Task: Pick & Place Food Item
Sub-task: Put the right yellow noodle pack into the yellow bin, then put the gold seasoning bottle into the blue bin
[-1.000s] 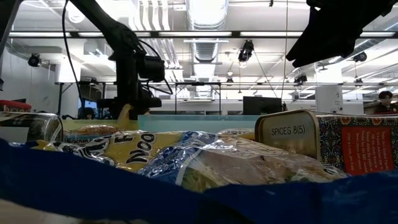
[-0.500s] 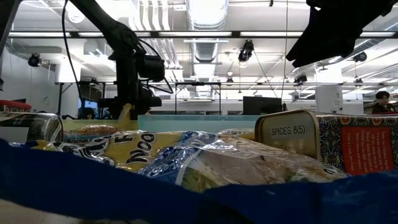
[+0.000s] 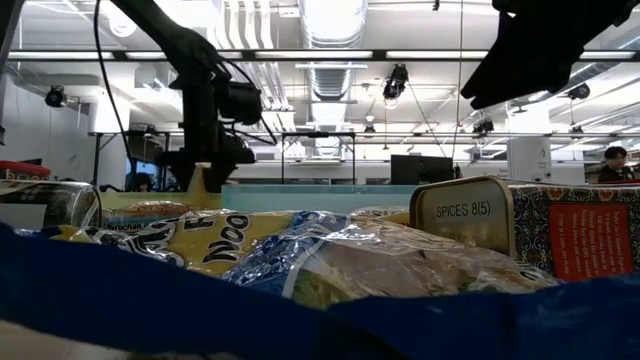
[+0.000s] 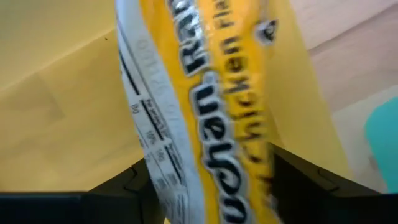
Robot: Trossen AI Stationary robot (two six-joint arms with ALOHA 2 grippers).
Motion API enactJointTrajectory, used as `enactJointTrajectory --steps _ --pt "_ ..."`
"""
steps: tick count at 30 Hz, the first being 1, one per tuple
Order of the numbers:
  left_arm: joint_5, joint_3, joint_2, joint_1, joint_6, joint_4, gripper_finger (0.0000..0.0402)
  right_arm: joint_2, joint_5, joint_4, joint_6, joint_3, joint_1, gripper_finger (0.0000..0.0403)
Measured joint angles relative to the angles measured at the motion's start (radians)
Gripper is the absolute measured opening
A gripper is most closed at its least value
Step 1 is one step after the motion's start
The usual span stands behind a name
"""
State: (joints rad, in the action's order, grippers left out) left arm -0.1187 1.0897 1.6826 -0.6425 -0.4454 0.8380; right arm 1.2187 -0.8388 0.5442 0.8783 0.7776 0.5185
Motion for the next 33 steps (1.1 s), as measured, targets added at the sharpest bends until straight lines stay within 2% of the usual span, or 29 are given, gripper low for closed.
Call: enactJointTrajectory --steps 13,17,22,33 --pt "0.000 0.000 -0.267 0.002 -0.007 0.044 0.0237 0.000 0.003 -0.002 0.000 0.000 0.000 0.0237" --pt "0.004 0.000 -0.338 0.037 -0.022 0.067 0.0237 0.000 0.003 -0.002 0.000 0.000 0.000 0.0237" --pt "0.015 0.000 -0.381 0.148 0.015 0.086 0.0237 0.000 0.003 -0.002 0.004 0.000 0.000 0.0237" --pt "-0.012 0.000 -0.386 0.495 0.053 0.157 0.0237 0.000 0.003 -0.003 0.009 0.000 0.000 0.0237"
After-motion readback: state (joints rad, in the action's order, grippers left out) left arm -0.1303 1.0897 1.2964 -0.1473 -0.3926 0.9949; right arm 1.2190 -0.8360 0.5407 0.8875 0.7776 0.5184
